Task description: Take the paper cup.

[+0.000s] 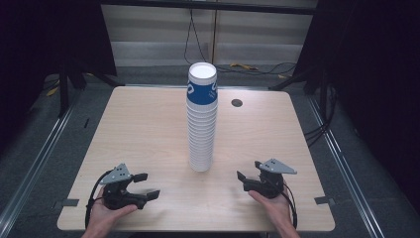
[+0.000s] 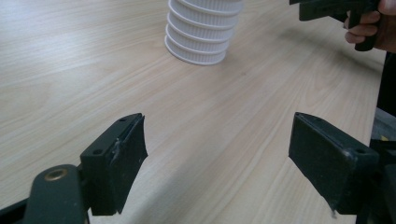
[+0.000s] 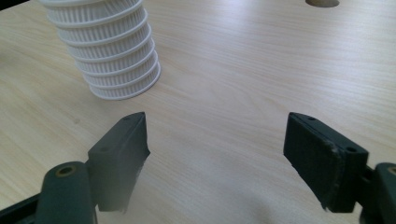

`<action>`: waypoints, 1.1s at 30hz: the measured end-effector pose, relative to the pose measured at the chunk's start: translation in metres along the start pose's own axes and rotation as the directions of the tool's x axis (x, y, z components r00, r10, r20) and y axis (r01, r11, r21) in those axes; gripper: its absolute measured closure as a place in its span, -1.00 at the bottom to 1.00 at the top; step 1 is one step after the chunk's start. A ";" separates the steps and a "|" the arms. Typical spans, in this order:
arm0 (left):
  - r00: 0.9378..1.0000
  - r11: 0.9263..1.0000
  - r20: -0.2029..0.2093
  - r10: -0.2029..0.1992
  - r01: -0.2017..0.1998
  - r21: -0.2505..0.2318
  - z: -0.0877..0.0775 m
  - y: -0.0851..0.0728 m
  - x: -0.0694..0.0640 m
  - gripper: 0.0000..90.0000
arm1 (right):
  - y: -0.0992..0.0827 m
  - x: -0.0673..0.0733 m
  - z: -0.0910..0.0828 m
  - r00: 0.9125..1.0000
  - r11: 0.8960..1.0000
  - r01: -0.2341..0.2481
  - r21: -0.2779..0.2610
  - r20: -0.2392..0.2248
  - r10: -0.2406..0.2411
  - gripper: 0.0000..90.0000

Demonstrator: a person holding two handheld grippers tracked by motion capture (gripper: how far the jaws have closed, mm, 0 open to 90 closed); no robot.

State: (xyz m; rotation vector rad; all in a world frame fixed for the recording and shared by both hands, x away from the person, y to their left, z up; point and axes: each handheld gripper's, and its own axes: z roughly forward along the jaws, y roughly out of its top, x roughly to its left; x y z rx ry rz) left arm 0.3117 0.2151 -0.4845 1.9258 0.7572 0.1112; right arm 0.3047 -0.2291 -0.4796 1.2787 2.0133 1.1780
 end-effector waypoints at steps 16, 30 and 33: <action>1.000 1.000 0.030 -0.005 0.004 0.015 0.003 0.002 0.000 -0.52 | 0.011 -0.002 -0.002 0.998 1.000 0.002 -0.002 -0.069 -0.002 -0.45; 0.998 0.999 0.059 0.016 -0.018 0.031 0.003 0.000 -0.007 -0.50 | 0.033 0.008 -0.007 0.987 0.999 0.032 -0.036 -0.159 -0.037 -0.38; 0.998 0.999 0.061 0.030 -0.031 0.021 0.002 -0.001 -0.009 -0.48 | 0.038 0.012 -0.009 0.984 0.998 0.029 -0.048 -0.174 -0.037 -0.38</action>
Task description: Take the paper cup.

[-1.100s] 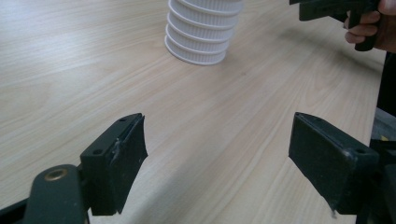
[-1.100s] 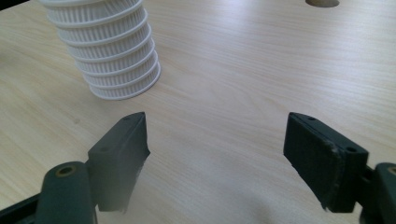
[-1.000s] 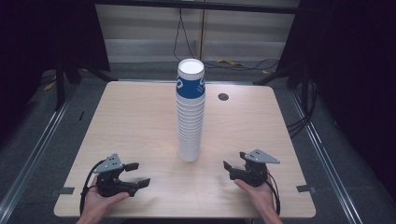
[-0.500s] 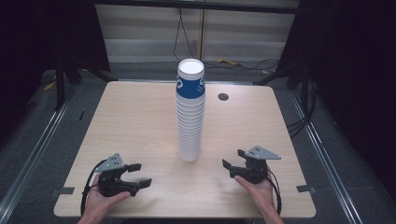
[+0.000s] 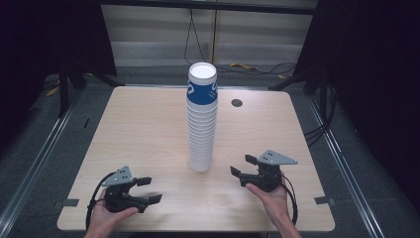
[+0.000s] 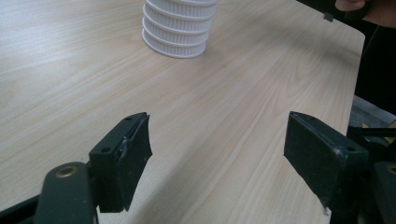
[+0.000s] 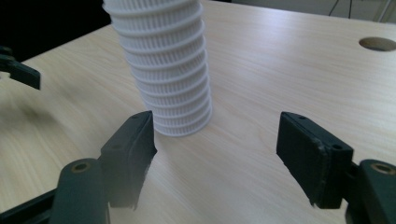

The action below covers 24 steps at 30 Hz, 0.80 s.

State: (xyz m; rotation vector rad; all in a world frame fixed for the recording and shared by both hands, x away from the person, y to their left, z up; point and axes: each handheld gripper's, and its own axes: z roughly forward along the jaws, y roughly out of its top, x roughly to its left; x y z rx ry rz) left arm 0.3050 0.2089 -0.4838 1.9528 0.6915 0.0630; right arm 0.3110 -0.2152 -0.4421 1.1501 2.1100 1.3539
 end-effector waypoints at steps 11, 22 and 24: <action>1.000 1.000 0.011 0.004 -0.004 -0.002 0.003 0.000 -0.002 -0.46 | 0.044 0.010 -0.012 0.995 0.997 0.033 -0.071 -0.096 -0.040 -0.27; 1.000 1.000 0.030 0.001 -0.001 0.005 0.006 0.000 -0.003 -0.47 | 0.076 0.008 -0.021 0.987 0.996 0.055 -0.074 -0.146 -0.066 -0.32; 0.999 1.000 0.034 0.013 -0.013 -0.007 0.006 0.001 -0.004 -0.48 | 0.084 0.010 -0.022 0.984 0.995 0.050 -0.091 -0.167 -0.065 -0.37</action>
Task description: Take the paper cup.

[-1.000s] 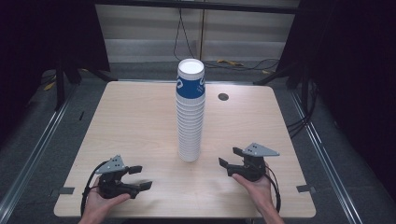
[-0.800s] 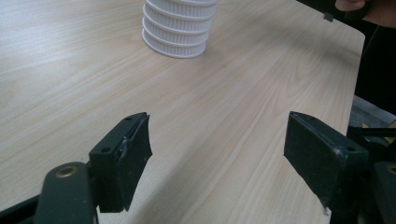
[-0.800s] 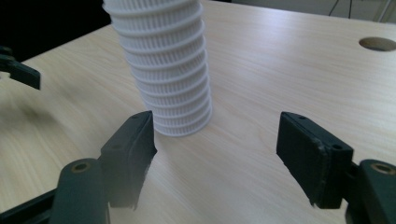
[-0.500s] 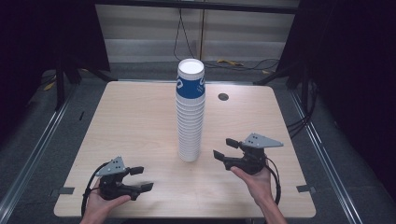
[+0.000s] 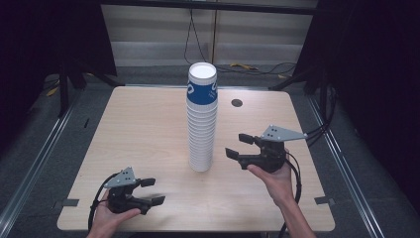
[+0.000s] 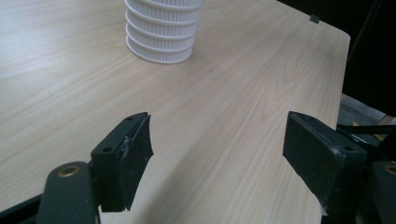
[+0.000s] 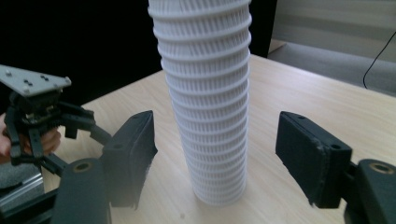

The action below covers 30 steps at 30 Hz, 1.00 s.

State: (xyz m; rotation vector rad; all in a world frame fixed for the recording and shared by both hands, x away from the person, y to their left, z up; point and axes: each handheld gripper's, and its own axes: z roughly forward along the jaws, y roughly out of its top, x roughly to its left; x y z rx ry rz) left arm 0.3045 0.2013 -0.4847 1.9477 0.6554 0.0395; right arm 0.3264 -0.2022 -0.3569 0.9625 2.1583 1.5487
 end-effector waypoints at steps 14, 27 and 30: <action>1.000 1.000 -0.008 -0.011 0.011 0.021 0.004 -0.002 0.002 -0.50 | 0.027 -0.001 0.002 0.999 0.998 0.005 -0.056 -0.054 -0.008 -0.41; 1.000 0.999 0.003 0.005 -0.005 0.032 0.004 -0.003 -0.001 -0.43 | 0.086 -0.002 -0.003 0.994 0.993 0.080 -0.082 -0.072 -0.086 -0.42; 1.000 0.999 0.000 -0.001 0.001 0.032 0.004 -0.002 0.000 -0.45 | 0.100 -0.002 -0.003 0.991 0.993 0.106 -0.049 -0.080 -0.110 -0.45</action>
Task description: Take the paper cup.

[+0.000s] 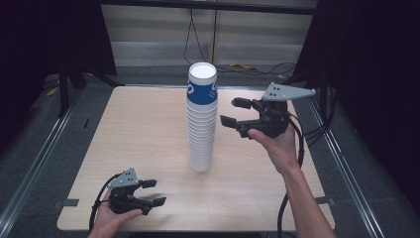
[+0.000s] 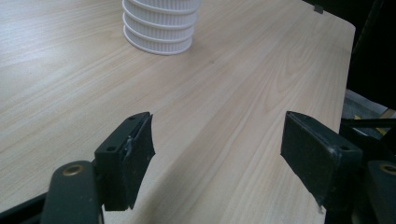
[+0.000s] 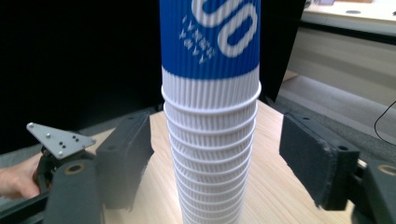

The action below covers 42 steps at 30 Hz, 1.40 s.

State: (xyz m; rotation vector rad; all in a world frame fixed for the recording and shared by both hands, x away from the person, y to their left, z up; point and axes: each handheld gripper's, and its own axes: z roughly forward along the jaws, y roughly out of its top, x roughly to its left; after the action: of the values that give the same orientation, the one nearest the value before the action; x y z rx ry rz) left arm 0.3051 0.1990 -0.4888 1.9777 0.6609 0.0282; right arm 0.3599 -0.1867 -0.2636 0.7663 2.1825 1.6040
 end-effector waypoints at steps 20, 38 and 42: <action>1.000 0.999 -0.003 -0.019 0.019 0.027 0.009 0.001 0.000 -0.64 | 0.061 -0.010 0.024 0.997 0.990 0.062 0.129 -0.061 -0.055 -0.59; 0.999 0.999 -0.019 -0.028 0.029 0.024 0.008 0.001 0.001 -0.63 | 0.091 -0.007 0.051 0.993 0.974 0.101 0.203 -0.075 -0.087 -0.69; 0.999 0.999 -0.019 -0.033 0.033 0.024 0.008 0.001 0.002 -0.63 | 0.093 -0.008 0.056 0.993 0.974 0.101 0.204 -0.077 -0.086 -0.69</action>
State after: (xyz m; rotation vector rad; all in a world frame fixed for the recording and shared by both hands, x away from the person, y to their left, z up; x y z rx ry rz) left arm 0.3096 0.1928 -0.4926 1.9912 0.7087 0.0181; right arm 0.4183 -0.1274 -0.1932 0.6630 2.4240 1.3910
